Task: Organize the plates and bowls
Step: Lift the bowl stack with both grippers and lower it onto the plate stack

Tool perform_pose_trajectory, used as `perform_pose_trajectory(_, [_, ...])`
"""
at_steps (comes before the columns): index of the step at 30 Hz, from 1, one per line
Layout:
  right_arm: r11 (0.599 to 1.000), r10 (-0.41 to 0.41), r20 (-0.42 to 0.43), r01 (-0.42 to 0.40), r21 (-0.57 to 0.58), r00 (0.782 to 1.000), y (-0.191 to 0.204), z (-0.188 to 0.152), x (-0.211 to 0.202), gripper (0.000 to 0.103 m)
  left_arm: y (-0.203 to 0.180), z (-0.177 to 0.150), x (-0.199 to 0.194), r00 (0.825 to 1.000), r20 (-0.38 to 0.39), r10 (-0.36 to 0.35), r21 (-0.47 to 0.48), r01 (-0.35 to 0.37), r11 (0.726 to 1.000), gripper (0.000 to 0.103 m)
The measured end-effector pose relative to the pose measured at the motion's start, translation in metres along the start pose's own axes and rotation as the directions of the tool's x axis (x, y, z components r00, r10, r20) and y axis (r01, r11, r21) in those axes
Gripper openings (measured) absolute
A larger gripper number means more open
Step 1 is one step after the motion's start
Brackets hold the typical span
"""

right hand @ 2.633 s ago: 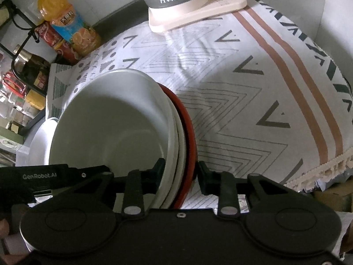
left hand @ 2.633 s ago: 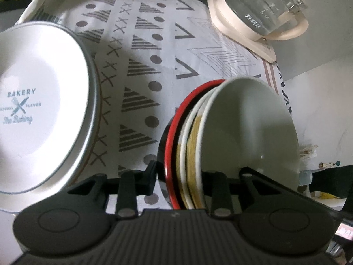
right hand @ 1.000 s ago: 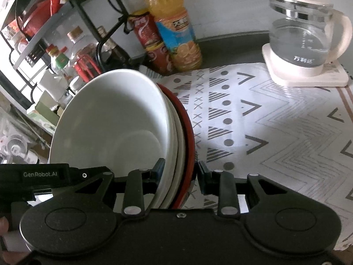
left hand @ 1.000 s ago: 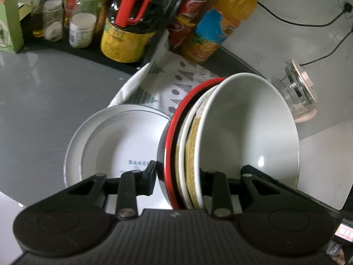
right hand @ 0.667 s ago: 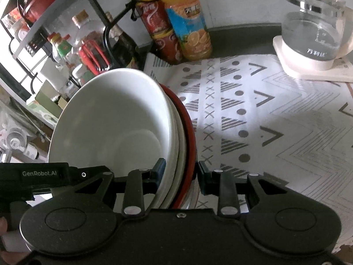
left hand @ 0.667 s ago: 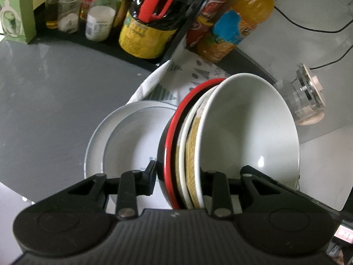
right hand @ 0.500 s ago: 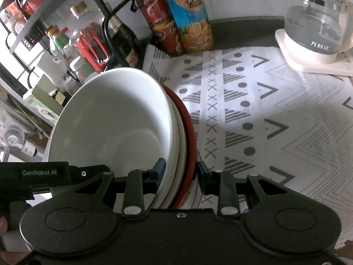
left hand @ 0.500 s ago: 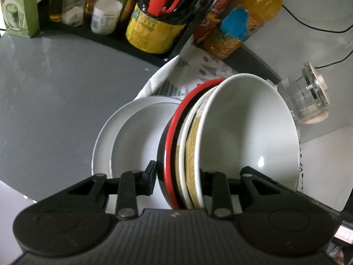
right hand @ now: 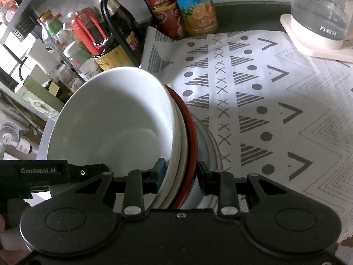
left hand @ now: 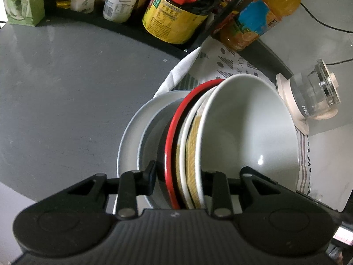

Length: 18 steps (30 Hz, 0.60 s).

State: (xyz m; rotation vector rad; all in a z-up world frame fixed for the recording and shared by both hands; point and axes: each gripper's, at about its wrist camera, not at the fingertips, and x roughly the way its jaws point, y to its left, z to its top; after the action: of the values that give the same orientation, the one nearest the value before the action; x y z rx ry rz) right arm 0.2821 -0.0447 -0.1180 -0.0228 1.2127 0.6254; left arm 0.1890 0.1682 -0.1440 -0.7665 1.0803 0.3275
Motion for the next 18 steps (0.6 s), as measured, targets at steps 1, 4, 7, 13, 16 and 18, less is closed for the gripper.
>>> perform_pose_trajectory(1, [1.000,-0.003,-0.002,0.003,0.005,1.000,0.000,0.000,0.001,0.031,0.001,0.001,0.001,1.000,-0.007,-0.002,0.004,0.002,1.000,0.030])
perform_pose_trajectory(4, [1.000,-0.020,-0.010,0.021,0.019,1.000,0.001,-0.002,0.004,0.031,0.004,0.004,0.005,0.999,-0.033,-0.009,0.008,0.010,1.000,0.030])
perform_pose_trajectory(7, [0.999,-0.030,0.003,0.029,0.039,1.000,0.002,-0.004,0.004,0.031,0.005,0.006,0.007,0.999,-0.038,-0.019,0.027,0.020,0.999,0.031])
perform_pose_trajectory(13, [0.996,-0.039,0.027,0.036,0.086,0.999,0.001,-0.006,0.005,0.033,0.003,0.014,0.010,0.998,-0.052,-0.042,0.077,0.046,0.996,0.032])
perform_pose_trajectory(16, [0.994,-0.032,0.036,0.028,0.105,0.999,0.001,-0.006,0.005,0.034,0.003,0.016,0.011,0.997,-0.058,-0.049,0.094,0.055,0.994,0.033])
perform_pose_trajectory(18, [0.992,-0.032,0.051,0.026,0.120,0.998,0.000,-0.006,0.002,0.038,0.004,0.017,0.012,0.997,-0.065,-0.050,0.101,0.056,0.993,0.034])
